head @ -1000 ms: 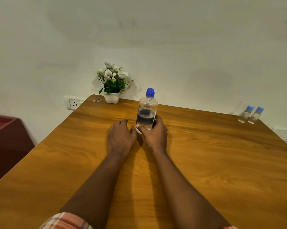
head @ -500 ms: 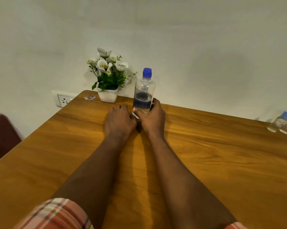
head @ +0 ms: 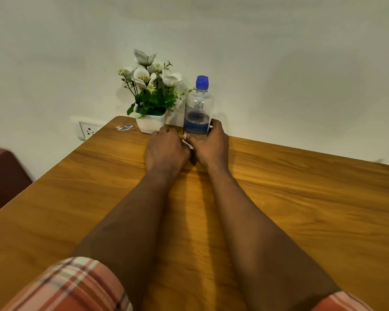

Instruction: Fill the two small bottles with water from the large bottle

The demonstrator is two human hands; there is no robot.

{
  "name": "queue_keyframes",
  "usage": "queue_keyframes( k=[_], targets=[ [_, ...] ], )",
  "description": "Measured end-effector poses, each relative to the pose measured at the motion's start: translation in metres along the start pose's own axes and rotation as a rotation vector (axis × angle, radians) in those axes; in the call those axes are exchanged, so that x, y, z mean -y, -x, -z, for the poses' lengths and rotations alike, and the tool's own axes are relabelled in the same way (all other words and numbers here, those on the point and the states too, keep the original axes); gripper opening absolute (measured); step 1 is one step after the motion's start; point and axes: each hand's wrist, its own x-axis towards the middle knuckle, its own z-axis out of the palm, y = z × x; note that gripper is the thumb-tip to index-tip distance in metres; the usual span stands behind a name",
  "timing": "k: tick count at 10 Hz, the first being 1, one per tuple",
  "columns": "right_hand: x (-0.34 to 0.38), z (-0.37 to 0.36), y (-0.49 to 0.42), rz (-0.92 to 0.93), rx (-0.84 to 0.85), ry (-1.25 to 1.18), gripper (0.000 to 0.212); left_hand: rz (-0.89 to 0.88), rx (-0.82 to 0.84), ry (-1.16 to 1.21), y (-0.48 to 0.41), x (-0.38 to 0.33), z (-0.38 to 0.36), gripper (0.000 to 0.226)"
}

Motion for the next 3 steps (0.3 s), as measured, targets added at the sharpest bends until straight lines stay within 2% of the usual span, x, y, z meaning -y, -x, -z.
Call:
queue_keyframes(
  k=[3],
  targets=[
    [0.0000, 0.0012, 0.0035, 0.013, 0.020, -0.008, 0.069, -0.050, 0.021, -0.079, 0.0045, -0.0024, -0.0005, 0.034]
  ],
)
